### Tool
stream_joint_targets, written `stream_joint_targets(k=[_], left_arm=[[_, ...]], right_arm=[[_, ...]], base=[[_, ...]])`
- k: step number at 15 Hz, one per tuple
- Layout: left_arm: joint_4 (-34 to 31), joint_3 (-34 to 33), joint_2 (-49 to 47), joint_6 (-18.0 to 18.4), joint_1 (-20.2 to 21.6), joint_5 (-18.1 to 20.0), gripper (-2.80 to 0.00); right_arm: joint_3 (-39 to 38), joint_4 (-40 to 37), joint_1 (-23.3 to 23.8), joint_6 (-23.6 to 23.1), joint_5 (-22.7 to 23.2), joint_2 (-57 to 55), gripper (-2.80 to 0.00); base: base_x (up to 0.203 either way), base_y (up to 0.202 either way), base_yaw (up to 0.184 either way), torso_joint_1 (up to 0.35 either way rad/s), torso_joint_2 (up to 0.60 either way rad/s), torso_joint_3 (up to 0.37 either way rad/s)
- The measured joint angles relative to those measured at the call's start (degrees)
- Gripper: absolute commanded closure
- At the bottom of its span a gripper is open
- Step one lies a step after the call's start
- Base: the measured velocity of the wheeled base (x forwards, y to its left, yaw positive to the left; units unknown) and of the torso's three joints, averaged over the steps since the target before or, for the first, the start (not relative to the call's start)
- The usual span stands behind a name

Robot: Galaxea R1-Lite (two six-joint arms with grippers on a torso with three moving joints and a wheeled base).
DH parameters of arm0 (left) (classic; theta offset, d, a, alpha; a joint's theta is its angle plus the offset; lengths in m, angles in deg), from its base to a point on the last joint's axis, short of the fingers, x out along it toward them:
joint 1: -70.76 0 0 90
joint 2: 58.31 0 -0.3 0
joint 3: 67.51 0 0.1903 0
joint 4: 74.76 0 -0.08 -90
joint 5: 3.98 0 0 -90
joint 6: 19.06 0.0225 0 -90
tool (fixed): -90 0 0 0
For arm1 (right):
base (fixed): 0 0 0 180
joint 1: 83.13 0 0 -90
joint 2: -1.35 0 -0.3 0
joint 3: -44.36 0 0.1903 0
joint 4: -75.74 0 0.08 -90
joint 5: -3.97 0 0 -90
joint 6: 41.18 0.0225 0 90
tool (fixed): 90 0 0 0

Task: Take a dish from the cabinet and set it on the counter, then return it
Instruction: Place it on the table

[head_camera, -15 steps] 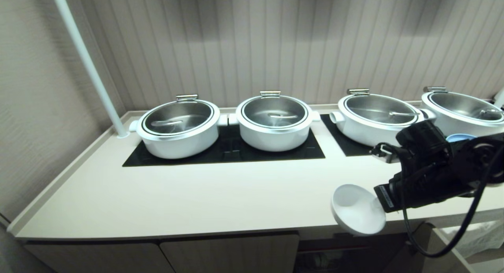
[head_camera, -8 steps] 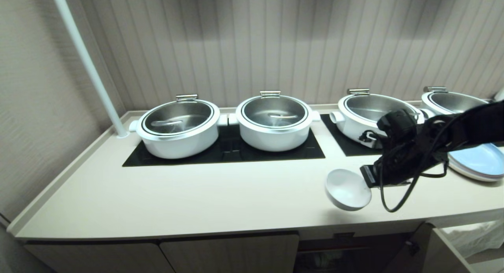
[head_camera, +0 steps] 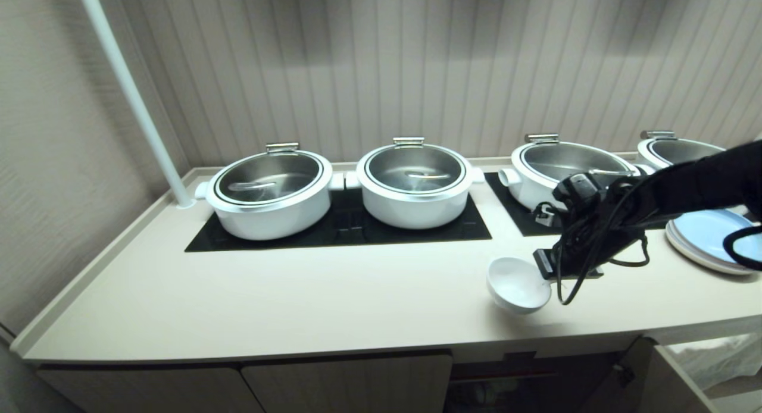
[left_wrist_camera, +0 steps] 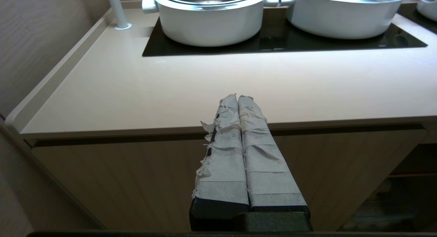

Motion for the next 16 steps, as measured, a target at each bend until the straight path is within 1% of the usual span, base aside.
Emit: stream_joint_targets(k=[2,14,16], left_arm=[[0.00,0.00,0.00,0.00,0.00,0.02,0.00],[0.00,0.00,0.00,0.00,0.00,0.00,0.00],[0.00,0.00,0.00,0.00,0.00,0.00,0.00]], right_arm=[[0.14,0.07,0.09,0.02,-0.84,-1.12,0.00],[3.75,-0.35,1.19,0.27,-0.86,-4.56,0.00],[4.49,-0.27,1.24,0.96,-0.88,-5.02,0.00]], base=[[0.000,0.000,0.000,0.000,0.00,0.000],[0.000,0.000,0.000,0.000,0.00,0.000],[0.000,0.000,0.000,0.000,0.00,0.000]])
